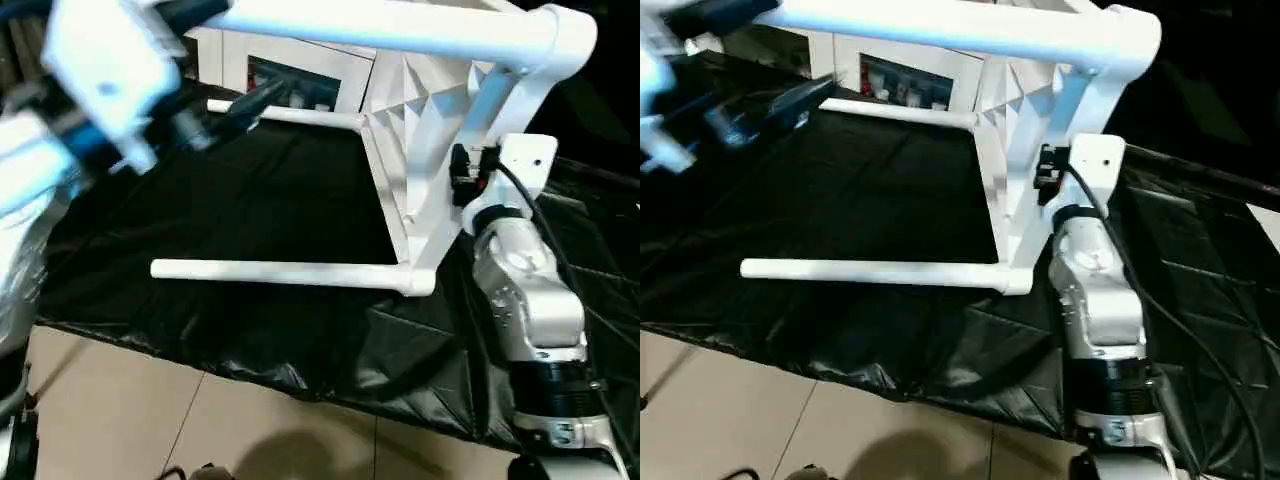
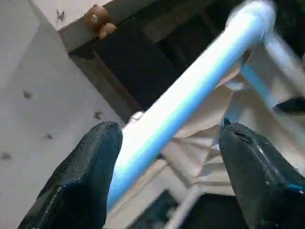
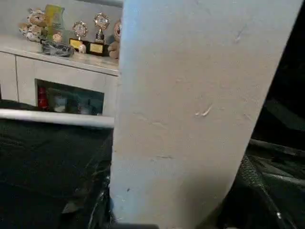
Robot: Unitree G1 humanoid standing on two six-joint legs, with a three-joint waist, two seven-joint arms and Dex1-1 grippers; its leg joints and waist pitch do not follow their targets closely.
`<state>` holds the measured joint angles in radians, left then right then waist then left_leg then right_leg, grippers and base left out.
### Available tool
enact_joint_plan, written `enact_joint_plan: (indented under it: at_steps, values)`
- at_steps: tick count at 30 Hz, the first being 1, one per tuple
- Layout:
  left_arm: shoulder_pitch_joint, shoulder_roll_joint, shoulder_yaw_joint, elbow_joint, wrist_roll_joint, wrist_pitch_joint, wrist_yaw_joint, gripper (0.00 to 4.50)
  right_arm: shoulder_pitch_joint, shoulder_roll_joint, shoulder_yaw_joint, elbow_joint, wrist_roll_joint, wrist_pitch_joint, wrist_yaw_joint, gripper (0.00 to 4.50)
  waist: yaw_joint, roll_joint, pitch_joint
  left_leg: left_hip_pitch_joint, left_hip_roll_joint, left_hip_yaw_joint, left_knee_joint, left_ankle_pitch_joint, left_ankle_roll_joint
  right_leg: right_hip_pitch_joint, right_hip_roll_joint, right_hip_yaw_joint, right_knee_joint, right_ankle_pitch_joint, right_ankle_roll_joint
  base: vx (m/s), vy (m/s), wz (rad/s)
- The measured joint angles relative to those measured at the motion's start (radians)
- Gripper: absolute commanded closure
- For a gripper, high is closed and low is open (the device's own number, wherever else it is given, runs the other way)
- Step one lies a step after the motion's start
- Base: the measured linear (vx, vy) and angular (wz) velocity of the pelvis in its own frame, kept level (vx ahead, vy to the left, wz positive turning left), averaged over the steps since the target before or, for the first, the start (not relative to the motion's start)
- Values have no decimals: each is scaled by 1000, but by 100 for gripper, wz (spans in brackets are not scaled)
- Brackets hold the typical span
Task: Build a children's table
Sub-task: Flip table
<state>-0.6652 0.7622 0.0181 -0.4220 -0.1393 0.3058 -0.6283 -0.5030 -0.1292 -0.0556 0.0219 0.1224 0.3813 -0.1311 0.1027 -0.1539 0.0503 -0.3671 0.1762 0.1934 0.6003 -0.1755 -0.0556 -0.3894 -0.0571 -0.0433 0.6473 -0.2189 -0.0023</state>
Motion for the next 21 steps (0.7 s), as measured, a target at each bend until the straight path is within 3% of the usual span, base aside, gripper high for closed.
enact_joint_plan:
  at_steps: [3, 4, 7, 11, 20, 21]
  values:
    - [-22, 22, -35, 82, 97, -53, 8, 84, -2, 0, 10, -7, -1, 5, 5, 285, -7, -1, -2, 0, 0, 0, 0, 0, 0, 0, 0, 1, 0, 0, 0, 0, 0, 0]
    - [-28, 32, -50, 105, 126, -70, 13, 84, -3, 1, 14, -9, -1, 7, 6, 250, -11, -1, -2, -1, 0, 0, 0, 0, 0, 0, 0, 0, 0, 0, 0, 0, 0, 0]
    - [-75, 66, -96, 175, 211, -132, 35, 84, -3, -6, 24, -9, -14, 20, 7, 212, -13, -3, -4, 0, 0, 0, 0, 0, 0, 0, 0, 0, -1, 0, 1, 0, 0, 0]
    - [-148, 64, -124, 313, 302, -205, 85, 84, 12, -18, 56, 10, -51, 50, 30, 187, -14, -4, -3, -1, 0, -1, 1, 0, 0, -1, 0, 0, -1, 0, 1, 0, 0, 0]
    - [-230, -21, -163, 424, 370, -276, 136, 84, 49, -36, 65, 18, -51, 56, 77, 187, -8, -5, -3, -6, 0, 0, 0, 1, -2, -5, 0, -1, -1, 2, -3, 0, 0, 0]
    - [-236, -24, -168, 433, 371, -282, 138, 101, 53, -37, 65, 18, -51, 61, 79, 177, -6, -5, -3, -6, 0, 0, 0, 1, -2, -5, 0, -1, -1, 2, -3, 0, 0, 0]
